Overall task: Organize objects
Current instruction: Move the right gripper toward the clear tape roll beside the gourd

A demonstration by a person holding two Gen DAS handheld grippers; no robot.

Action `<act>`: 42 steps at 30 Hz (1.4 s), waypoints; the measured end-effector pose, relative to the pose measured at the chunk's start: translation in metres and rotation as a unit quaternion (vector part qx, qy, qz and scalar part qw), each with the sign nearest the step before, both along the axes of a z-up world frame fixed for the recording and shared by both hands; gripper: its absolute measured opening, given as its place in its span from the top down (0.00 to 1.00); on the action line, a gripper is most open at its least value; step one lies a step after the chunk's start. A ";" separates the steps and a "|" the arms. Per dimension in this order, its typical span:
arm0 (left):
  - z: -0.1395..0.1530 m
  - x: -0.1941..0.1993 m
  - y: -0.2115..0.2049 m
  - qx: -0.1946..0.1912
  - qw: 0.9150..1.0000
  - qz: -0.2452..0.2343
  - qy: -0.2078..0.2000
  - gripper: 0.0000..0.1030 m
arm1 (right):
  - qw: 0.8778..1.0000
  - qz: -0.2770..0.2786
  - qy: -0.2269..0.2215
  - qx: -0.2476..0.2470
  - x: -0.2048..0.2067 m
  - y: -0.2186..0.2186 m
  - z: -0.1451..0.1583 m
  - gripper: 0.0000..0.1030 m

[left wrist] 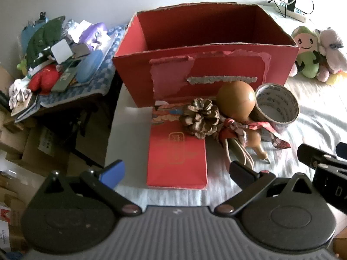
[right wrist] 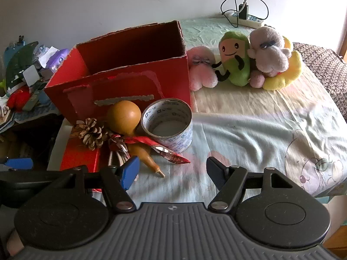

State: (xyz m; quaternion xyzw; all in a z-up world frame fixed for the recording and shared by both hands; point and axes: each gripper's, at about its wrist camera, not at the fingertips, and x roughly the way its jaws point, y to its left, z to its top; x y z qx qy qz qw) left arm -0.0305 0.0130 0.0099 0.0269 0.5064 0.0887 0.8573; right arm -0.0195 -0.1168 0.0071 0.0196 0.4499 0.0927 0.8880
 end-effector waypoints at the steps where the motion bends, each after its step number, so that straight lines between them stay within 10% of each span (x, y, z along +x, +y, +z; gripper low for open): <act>1: 0.000 -0.001 0.000 0.000 1.000 0.000 0.003 0.01 | 1.000 0.001 0.000 0.000 -0.001 0.000 0.000 0.31; 30: -0.010 0.020 -0.051 0.026 0.999 0.037 0.031 0.01 | 0.996 0.054 0.017 0.075 0.037 -0.056 -0.015 0.40; 42: -0.005 0.045 -0.085 -0.037 0.998 0.040 0.010 0.07 | 0.986 0.119 0.031 0.109 0.100 -0.078 -0.023 0.49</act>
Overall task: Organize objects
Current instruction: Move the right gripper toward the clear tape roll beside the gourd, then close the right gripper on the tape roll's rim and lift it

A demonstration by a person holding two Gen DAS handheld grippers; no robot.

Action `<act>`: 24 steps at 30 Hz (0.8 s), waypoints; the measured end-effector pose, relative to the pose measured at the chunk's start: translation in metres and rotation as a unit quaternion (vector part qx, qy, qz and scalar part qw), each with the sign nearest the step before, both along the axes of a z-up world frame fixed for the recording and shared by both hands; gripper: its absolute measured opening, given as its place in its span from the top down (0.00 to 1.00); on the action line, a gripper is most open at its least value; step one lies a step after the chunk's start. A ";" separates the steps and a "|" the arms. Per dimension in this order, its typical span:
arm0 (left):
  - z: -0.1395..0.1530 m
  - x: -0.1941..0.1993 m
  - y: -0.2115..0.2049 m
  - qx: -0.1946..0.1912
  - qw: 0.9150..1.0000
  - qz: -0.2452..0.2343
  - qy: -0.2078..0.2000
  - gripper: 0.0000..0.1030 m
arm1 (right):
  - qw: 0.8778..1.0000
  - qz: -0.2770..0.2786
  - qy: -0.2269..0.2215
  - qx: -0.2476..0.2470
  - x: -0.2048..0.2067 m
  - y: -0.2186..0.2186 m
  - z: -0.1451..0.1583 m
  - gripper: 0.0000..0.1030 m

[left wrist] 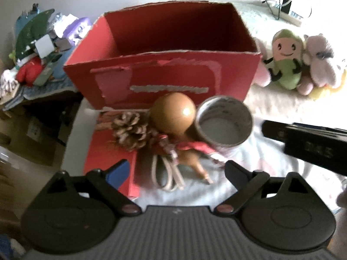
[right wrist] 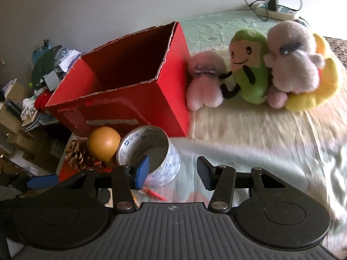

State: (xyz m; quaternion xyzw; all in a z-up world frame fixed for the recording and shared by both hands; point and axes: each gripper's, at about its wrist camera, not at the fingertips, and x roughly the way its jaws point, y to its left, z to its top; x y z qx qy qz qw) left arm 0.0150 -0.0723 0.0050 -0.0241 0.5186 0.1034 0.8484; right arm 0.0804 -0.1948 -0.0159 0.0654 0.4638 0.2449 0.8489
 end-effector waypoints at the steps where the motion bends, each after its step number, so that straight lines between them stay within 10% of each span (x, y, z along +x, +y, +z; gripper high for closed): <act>1: 0.000 0.000 0.000 -0.009 1.000 0.002 -0.004 0.07 | 1.000 0.007 0.001 0.004 0.005 0.000 -0.002 0.49; 24: -0.013 0.020 0.018 -0.139 0.989 -0.047 -0.021 0.41 | 0.998 0.033 0.055 -0.005 0.041 0.020 -0.042 0.82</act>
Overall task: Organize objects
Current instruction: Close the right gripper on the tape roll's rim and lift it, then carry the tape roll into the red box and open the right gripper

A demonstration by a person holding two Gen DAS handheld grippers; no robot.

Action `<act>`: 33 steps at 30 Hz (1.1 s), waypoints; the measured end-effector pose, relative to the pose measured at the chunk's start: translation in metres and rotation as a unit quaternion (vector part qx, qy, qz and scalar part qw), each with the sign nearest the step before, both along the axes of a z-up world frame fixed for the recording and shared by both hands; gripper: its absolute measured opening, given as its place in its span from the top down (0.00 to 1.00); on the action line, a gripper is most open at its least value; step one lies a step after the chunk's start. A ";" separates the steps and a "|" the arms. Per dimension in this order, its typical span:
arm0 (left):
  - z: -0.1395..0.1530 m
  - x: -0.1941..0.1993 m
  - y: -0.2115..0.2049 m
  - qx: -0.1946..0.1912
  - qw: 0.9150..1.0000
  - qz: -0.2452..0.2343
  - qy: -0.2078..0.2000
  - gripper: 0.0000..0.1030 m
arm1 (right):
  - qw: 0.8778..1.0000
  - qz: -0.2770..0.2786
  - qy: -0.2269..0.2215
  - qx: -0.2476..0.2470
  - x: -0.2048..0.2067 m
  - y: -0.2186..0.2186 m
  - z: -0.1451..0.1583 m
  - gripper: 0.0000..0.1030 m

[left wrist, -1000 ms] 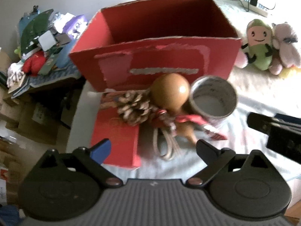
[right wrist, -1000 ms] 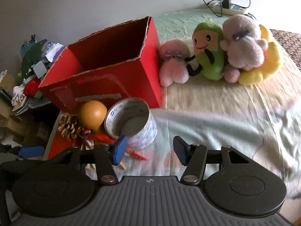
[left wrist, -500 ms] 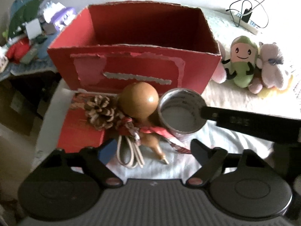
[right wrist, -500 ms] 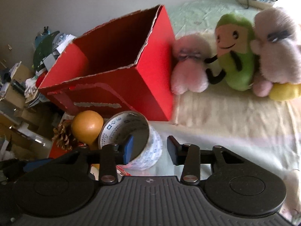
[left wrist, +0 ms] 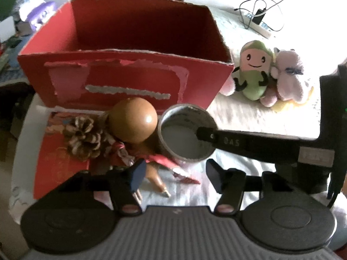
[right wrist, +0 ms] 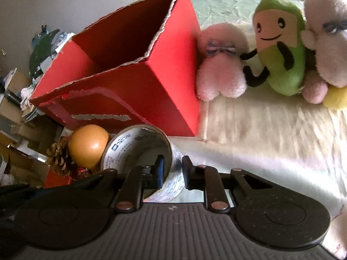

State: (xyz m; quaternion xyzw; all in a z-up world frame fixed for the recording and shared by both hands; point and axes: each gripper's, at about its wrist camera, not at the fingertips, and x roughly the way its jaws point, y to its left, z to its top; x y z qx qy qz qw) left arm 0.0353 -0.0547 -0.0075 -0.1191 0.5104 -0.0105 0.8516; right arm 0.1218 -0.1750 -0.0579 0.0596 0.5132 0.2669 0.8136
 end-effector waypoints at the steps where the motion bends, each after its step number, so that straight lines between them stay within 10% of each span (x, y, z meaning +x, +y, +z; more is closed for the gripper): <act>1: 0.000 0.002 0.000 -0.006 1.000 -0.004 -0.002 0.41 | 1.000 -0.002 -0.004 -0.003 -0.001 -0.003 0.001 0.83; 19: -0.009 0.029 -0.039 -0.050 0.991 -0.121 0.003 0.70 | 0.997 -0.058 -0.036 -0.022 -0.017 -0.056 0.022 0.86; 33: 0.087 0.040 -0.047 -0.046 0.979 -0.153 -0.127 0.71 | 0.988 -0.066 -0.140 0.016 0.004 -0.078 0.112 0.87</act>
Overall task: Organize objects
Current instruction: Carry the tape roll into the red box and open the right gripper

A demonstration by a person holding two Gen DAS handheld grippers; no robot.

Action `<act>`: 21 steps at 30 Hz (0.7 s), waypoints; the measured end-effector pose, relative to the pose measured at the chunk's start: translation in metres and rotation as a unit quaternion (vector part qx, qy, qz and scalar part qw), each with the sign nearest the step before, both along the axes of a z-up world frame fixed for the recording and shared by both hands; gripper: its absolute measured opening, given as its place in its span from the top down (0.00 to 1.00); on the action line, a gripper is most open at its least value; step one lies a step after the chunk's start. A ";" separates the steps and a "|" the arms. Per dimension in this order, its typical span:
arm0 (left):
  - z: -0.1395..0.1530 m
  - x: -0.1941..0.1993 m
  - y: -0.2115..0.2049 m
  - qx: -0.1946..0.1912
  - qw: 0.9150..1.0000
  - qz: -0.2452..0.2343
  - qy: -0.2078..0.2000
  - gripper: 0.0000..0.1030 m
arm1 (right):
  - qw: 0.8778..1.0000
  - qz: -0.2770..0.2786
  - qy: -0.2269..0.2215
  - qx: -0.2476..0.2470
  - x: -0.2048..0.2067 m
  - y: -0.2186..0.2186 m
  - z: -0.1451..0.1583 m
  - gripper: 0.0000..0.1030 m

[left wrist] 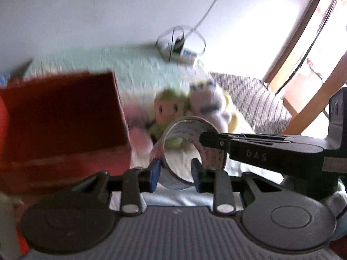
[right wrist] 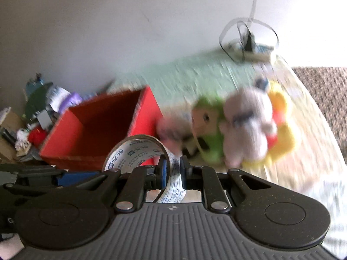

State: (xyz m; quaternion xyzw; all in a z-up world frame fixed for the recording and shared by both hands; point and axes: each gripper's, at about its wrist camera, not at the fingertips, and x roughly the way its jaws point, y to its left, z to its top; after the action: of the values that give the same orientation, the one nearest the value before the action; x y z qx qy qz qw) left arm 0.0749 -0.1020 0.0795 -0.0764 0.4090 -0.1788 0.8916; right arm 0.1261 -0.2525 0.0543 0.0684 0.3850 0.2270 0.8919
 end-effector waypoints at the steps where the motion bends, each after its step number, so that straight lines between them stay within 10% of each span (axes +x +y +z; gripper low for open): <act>1: 0.009 0.001 0.005 0.000 1.000 0.003 -0.010 0.71 | 1.000 0.008 -0.008 0.001 0.003 0.003 0.006 0.87; 10: 0.053 0.028 0.068 0.008 0.998 0.029 -0.056 0.71 | 0.996 0.081 -0.024 0.007 0.055 0.069 0.039 0.88; 21: 0.004 0.095 0.141 0.025 0.999 0.024 0.016 0.71 | 0.982 0.142 0.049 -0.114 0.114 0.173 0.003 0.90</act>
State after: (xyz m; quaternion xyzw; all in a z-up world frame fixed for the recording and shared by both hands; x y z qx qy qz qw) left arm 0.1694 0.0386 0.0840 -0.0666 0.4253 -0.1458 0.8907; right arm 0.2405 -0.0797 0.0575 -0.0783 0.4577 0.3025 0.8324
